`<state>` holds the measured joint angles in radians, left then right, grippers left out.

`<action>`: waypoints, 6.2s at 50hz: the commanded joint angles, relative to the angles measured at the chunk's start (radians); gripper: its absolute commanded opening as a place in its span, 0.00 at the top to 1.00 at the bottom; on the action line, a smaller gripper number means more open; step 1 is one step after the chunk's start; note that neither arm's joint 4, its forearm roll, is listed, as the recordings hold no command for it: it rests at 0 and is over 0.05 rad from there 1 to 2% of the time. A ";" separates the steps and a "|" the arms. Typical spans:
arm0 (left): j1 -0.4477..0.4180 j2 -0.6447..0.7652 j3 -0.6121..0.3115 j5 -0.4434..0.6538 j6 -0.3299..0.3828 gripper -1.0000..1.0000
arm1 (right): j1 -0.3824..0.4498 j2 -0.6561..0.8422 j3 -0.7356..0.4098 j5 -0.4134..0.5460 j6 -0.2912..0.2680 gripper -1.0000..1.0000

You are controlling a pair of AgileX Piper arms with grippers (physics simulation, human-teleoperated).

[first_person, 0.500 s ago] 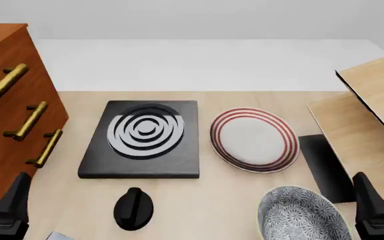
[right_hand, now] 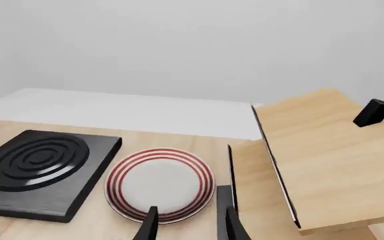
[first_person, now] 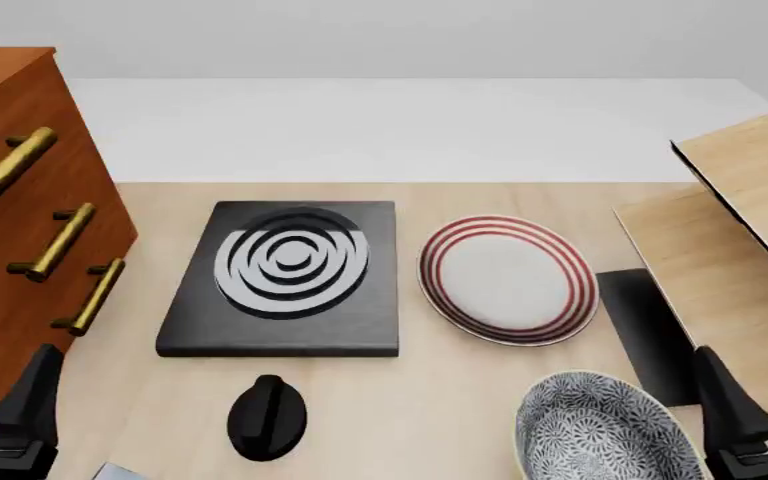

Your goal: Pick up the cream cheese and put it in the bowl.

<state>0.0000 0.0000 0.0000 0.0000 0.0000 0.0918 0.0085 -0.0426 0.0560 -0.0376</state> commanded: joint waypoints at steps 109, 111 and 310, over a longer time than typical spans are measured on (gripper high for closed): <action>0.000 0.000 0.000 0.000 0.000 0.00 | 1.255 1.661 -0.864 -0.270 -0.077 0.00; 0.000 0.000 0.000 0.000 0.000 0.00 | 1.251 1.671 -0.864 -0.276 -0.079 0.00; 0.000 0.000 0.000 0.000 0.000 0.00 | 0.654 0.290 -0.427 0.790 -0.188 1.00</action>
<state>0.0000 0.0000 0.0000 0.0000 0.0000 0.8234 0.4373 -0.4464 0.6767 -0.2032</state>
